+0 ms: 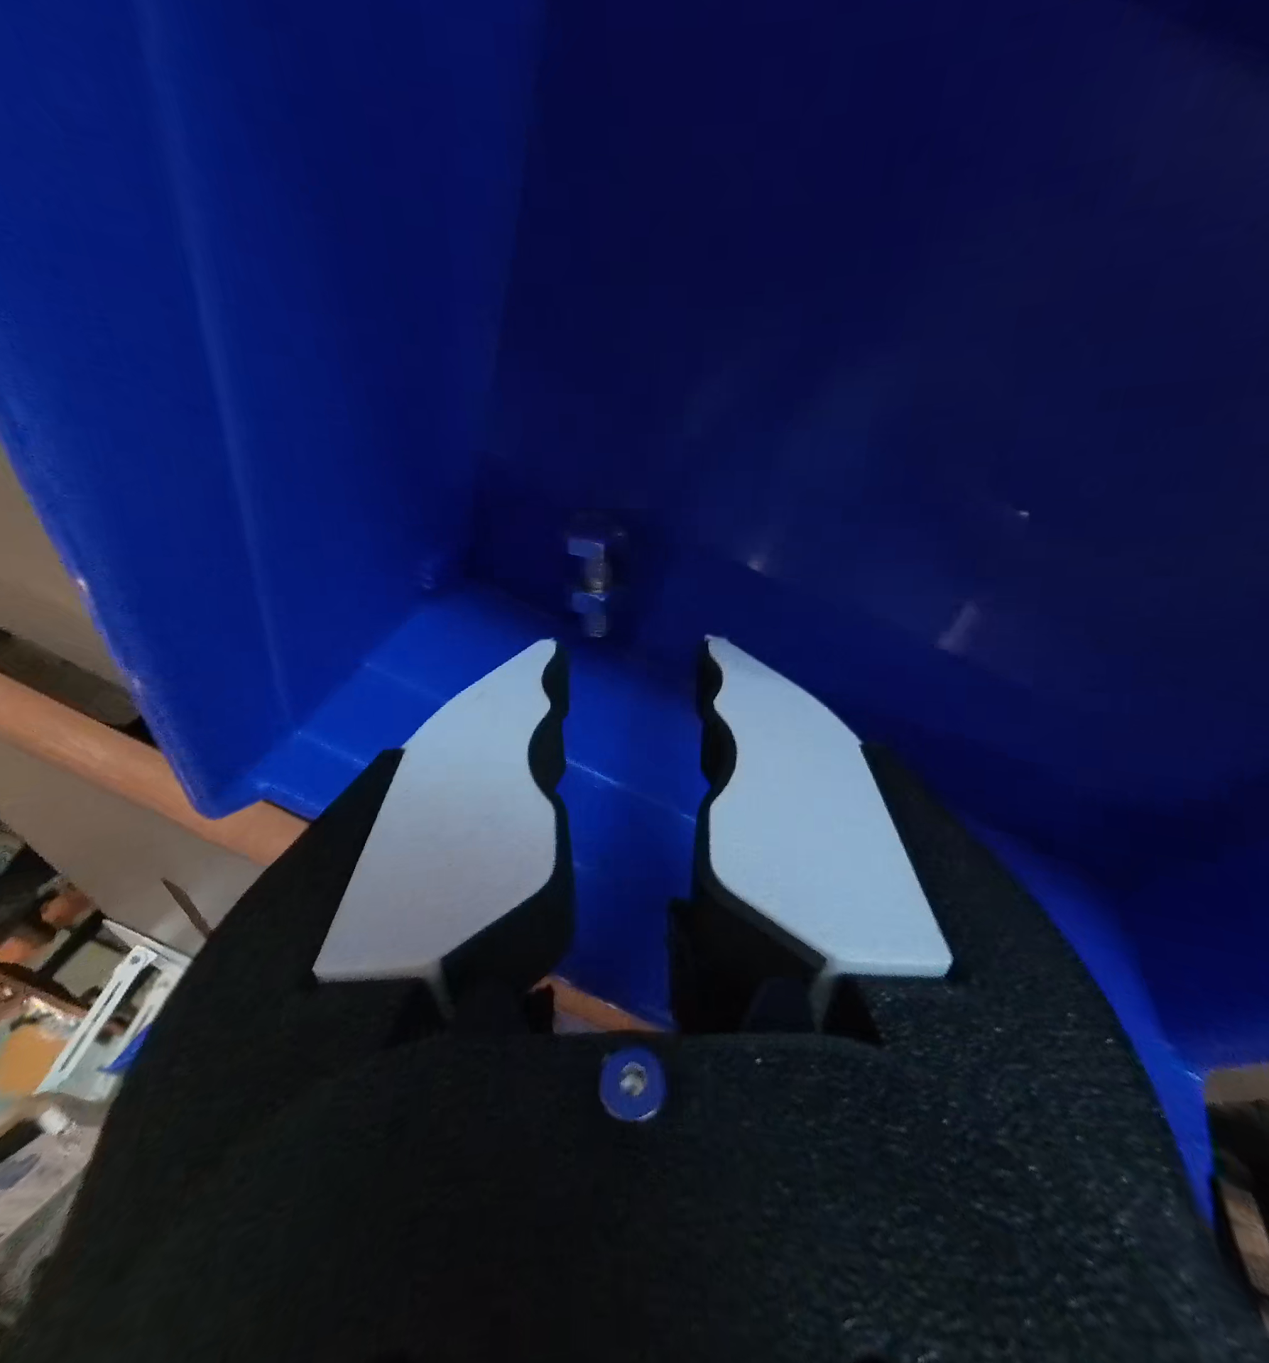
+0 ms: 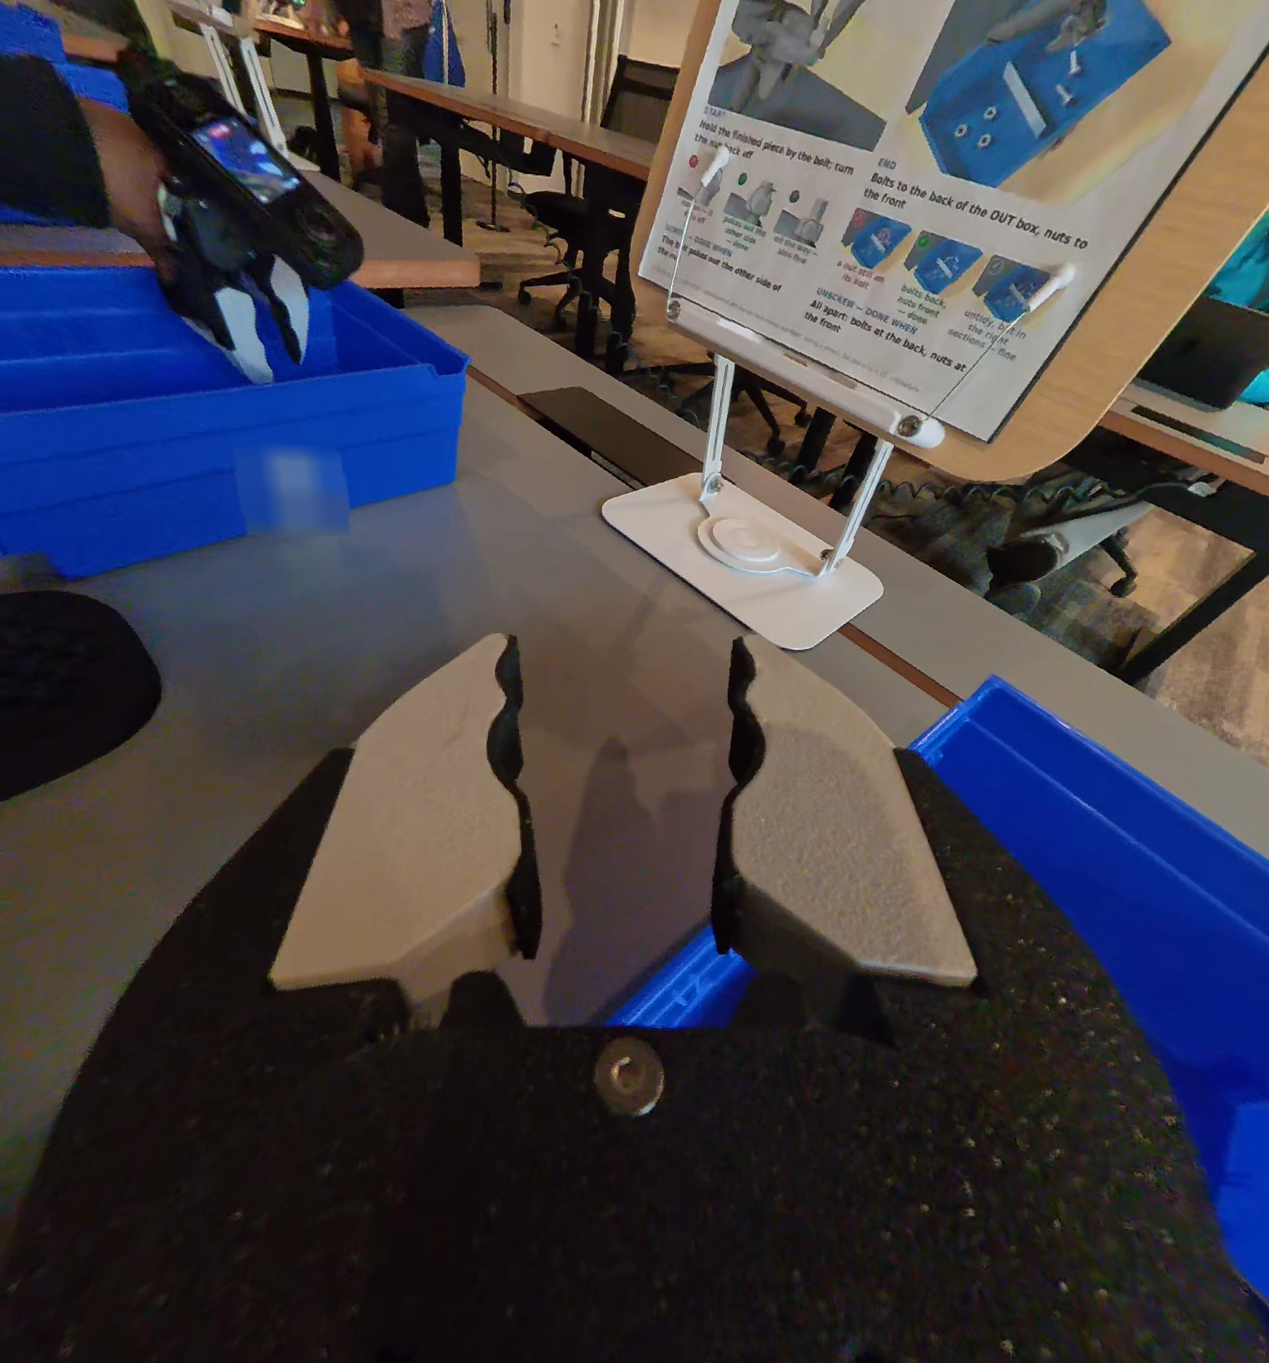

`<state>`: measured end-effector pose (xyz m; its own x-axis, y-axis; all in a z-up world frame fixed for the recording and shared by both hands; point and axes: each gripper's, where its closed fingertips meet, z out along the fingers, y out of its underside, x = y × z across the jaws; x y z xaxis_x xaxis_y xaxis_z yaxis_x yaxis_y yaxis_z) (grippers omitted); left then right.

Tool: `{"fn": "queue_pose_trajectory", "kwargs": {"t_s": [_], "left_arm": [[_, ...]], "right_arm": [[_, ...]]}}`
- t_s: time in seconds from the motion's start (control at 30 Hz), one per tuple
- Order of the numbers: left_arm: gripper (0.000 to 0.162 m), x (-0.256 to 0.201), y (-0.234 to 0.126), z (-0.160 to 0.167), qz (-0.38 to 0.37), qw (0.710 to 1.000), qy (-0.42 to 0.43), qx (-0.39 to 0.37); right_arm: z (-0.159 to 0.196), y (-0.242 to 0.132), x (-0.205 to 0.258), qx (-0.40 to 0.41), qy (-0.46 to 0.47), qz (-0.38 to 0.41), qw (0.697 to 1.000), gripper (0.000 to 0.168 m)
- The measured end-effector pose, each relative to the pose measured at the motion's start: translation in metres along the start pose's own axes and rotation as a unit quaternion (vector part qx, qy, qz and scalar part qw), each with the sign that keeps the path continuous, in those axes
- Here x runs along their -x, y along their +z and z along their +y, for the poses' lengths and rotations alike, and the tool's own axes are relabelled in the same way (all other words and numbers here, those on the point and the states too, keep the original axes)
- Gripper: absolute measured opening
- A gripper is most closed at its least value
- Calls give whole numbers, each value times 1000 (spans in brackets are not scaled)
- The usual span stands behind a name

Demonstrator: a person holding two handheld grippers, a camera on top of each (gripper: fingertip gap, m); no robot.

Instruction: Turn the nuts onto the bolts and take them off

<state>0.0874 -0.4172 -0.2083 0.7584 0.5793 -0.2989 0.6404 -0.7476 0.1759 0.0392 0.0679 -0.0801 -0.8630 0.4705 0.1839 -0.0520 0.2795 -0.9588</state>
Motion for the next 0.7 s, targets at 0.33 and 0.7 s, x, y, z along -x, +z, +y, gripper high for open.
{"fn": "queue_pose_trajectory", "kwargs": {"t_s": [0.33,0.7], "left_arm": [[30,12,23,-1,22,999,-29,35],[19,2,35,3,50,995,0,84]], "right_arm": [[-5,-3,4,-3,-18,3,1000,51],[-5,-5,4,-4,-18,2,1000,49]]}}
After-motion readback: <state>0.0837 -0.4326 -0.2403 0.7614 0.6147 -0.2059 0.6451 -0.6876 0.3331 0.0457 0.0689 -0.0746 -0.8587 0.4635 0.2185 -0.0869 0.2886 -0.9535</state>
